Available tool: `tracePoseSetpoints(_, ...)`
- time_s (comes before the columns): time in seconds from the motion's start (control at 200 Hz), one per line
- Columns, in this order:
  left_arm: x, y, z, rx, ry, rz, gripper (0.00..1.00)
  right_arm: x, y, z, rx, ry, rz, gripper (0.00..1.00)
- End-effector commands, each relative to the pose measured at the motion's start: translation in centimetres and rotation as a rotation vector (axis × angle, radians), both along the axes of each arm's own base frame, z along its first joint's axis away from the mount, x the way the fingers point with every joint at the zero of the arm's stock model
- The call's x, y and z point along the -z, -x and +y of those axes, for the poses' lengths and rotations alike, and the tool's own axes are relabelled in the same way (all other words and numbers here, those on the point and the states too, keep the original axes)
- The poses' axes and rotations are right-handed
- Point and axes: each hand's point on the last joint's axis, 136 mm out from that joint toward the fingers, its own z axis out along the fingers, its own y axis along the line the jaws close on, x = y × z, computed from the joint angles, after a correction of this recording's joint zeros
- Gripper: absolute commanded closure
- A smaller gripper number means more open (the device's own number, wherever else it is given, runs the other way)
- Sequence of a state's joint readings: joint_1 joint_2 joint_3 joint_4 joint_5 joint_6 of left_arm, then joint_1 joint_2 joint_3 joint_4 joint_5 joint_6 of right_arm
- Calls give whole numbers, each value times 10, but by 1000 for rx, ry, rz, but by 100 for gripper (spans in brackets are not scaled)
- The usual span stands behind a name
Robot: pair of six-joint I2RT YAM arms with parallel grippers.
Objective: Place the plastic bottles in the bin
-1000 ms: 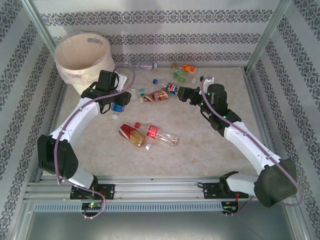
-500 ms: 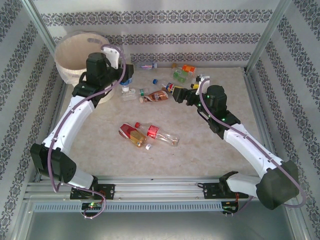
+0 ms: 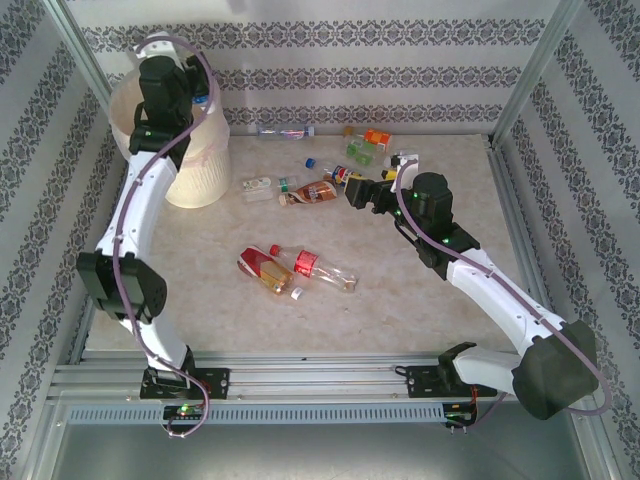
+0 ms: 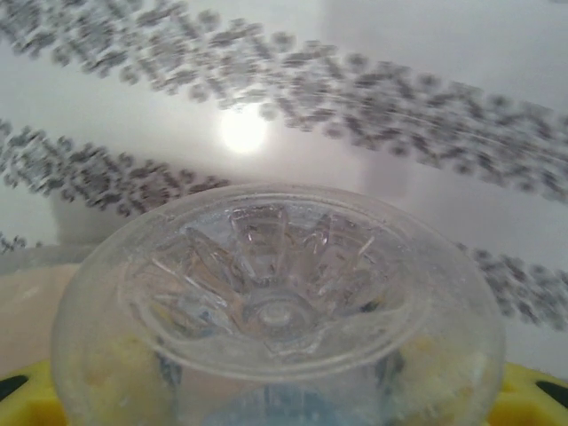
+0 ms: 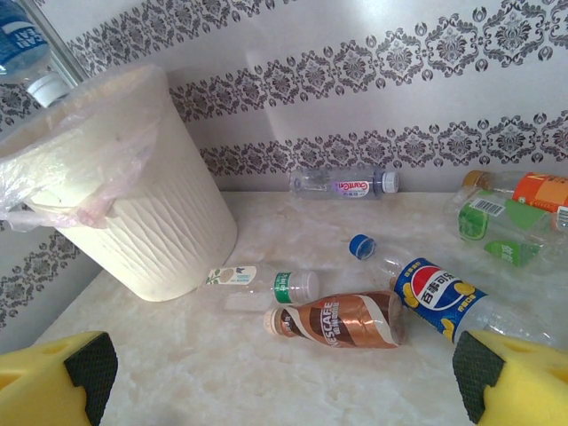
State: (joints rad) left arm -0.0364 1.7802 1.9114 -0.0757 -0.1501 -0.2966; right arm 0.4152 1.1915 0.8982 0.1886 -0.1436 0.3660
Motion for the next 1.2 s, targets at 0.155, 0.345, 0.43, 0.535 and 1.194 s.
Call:
tracePoseSetpoints(0.155,30,-36,92,-277,396,-96,44,-7,2,-1,10,3,-36,2)
tracePoseSetpoints(0.345,62,-54,116,-373,548,-127,43,-5,3,-3,15,12,-34,2)
tracePoseSetpoints(0.43,80,-60,122,-417,609,-116,36,-4,3,-3,15,15,-33,2)
tracePoseSetpoints(0.535,97,-71,126,-450,674,-86,24,-4,4,-3,15,14,-31,2)
tracePoseSetpoints(1.194,35,-52,87,-235,529,28,0,30,-8,-31,139,69,51,2)
